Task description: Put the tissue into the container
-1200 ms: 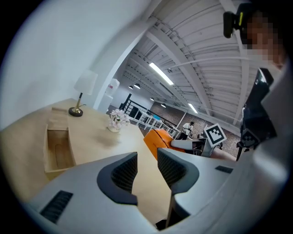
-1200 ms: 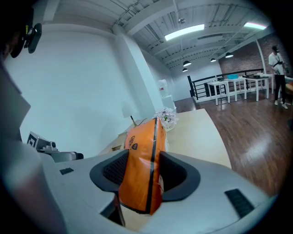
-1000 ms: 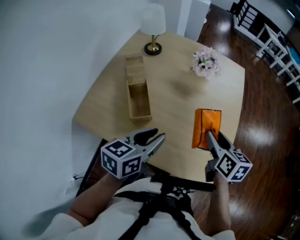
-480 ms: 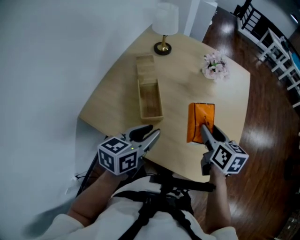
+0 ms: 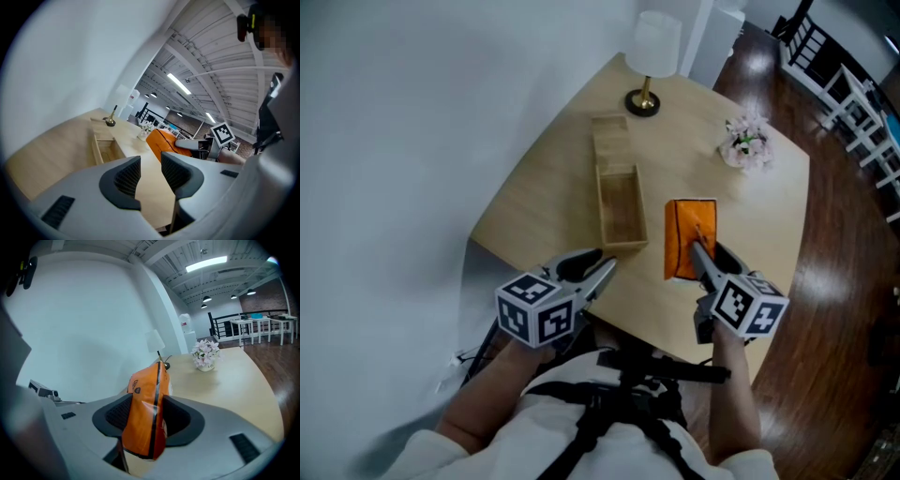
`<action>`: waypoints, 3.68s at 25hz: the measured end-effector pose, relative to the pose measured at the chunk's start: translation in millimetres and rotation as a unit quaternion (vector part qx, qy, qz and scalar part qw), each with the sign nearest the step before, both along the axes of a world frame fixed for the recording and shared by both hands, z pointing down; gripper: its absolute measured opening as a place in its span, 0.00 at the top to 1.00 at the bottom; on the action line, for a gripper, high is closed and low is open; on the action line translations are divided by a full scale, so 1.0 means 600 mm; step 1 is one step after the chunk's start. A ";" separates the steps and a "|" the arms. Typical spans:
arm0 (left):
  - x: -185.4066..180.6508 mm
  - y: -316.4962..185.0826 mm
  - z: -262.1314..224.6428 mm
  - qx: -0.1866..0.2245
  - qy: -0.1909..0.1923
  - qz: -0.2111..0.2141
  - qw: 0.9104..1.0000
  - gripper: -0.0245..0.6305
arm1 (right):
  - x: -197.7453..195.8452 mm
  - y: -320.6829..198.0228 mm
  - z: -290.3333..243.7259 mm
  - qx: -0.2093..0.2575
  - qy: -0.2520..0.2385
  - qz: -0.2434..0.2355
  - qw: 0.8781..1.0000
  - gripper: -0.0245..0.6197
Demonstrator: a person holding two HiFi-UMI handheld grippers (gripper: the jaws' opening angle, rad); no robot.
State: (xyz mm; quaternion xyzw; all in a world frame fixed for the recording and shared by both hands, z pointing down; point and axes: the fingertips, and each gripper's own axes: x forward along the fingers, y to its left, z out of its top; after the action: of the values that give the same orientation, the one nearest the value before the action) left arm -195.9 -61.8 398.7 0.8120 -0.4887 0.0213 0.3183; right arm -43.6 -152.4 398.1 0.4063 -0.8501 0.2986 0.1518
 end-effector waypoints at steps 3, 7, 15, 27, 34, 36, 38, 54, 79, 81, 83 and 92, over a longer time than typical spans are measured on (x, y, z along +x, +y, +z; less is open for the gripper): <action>-0.023 -0.002 0.003 -0.001 0.000 -0.002 1.000 0.76 | -0.032 -0.003 0.006 -0.001 0.005 -0.006 1.000 0.66; -0.050 -0.008 0.007 -0.003 0.002 -0.007 1.000 0.76 | -0.070 -0.009 0.019 -0.008 0.014 -0.015 1.000 0.66; -0.087 -0.033 0.028 -0.012 0.000 -0.019 1.000 0.76 | -0.135 -0.037 0.048 -0.021 0.020 -0.036 0.999 0.66; -0.106 -0.064 0.043 -0.023 0.005 -0.019 1.000 0.77 | -0.192 -0.077 0.087 -0.034 0.037 -0.054 0.997 0.66; -0.115 -0.085 0.048 -0.023 0.005 -0.022 0.999 0.77 | -0.211 -0.090 0.103 -0.042 0.042 -0.057 0.997 0.66; -0.112 -0.090 0.052 -0.024 0.006 -0.021 0.999 0.76 | -0.216 -0.092 0.107 -0.043 0.042 -0.058 0.997 0.67; -0.109 -0.095 0.056 -0.026 0.007 -0.017 1.000 0.77 | -0.219 -0.096 0.113 -0.044 0.043 -0.058 0.996 0.67; -0.101 -0.092 0.090 -0.052 0.017 -0.010 0.998 0.76 | -0.257 -0.123 0.179 -0.058 0.055 -0.058 0.995 0.67; -0.097 -0.081 0.108 -0.068 0.022 -0.010 0.997 0.76 | -0.283 -0.150 0.280 -0.108 0.123 -0.057 0.985 0.65; -0.097 -0.079 0.109 -0.069 0.023 -0.009 0.997 0.76 | -0.284 -0.150 0.283 -0.112 0.132 -0.062 0.983 0.64; -0.098 -0.080 0.110 -0.069 0.023 -0.009 0.997 0.77 | -0.287 -0.152 0.286 -0.116 0.142 -0.068 0.981 0.63; -0.091 -0.079 0.103 -0.065 0.022 -0.005 0.998 0.77 | -0.286 -0.145 0.283 -0.136 0.153 -0.082 0.975 0.58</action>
State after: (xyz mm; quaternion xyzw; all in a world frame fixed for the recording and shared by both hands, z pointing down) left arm -250.5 -109.1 460.7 0.7877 -0.4829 0.0341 0.3811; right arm -215.1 -239.4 567.6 0.3517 -0.7986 0.3326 0.3577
